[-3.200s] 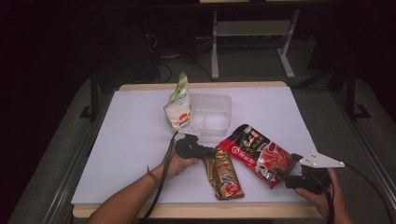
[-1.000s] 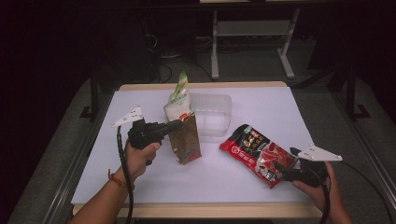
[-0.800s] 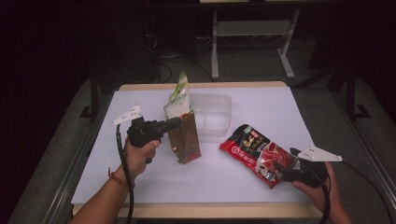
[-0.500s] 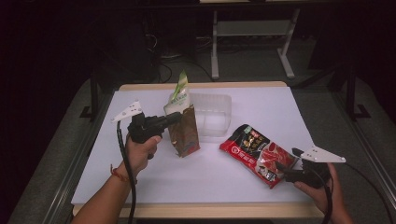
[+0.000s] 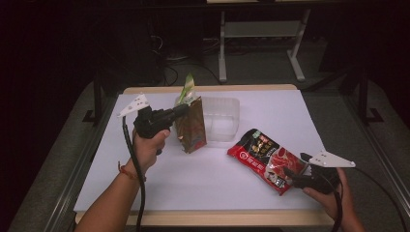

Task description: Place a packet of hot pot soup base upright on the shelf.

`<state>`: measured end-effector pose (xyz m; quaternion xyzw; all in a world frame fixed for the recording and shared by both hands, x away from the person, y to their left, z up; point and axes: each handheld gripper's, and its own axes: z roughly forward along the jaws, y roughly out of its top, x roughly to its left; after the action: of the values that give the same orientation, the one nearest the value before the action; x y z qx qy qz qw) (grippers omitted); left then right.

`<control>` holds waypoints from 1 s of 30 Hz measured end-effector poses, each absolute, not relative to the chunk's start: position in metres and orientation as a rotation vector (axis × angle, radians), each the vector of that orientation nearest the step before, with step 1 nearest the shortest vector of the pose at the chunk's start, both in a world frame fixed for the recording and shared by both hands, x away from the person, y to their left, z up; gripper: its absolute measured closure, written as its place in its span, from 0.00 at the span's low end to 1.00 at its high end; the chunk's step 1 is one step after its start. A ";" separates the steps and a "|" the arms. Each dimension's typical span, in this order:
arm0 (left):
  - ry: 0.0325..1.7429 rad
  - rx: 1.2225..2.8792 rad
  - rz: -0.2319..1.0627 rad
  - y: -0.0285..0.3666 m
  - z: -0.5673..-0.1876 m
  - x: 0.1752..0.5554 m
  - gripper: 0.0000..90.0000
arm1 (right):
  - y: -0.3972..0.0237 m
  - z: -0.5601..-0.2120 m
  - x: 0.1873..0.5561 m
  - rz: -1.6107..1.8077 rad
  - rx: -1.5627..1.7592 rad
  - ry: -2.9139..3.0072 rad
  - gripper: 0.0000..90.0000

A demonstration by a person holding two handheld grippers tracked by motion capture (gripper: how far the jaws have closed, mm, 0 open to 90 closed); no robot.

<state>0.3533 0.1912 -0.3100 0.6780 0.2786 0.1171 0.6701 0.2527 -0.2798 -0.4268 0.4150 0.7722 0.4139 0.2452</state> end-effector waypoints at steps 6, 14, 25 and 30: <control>0.656 1.522 0.298 0.183 -0.299 0.368 0.97 | -0.280 -0.427 0.253 1.133 1.135 2.106 0.22; 0.720 1.541 0.375 0.173 -0.295 0.390 0.97 | -0.280 -0.427 0.252 1.132 1.132 2.111 0.22; 0.797 1.553 0.445 0.151 -0.294 0.424 0.97 | -0.280 -0.428 0.252 1.130 1.130 2.116 0.22; 0.825 1.546 0.465 0.142 -0.296 0.436 0.97 | -0.282 -0.428 0.253 1.127 1.131 2.114 0.22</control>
<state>0.4357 0.1425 -0.2964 0.6713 0.3584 0.2020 0.6166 0.2527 -0.2819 -0.4281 0.4142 0.7738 0.4125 0.2439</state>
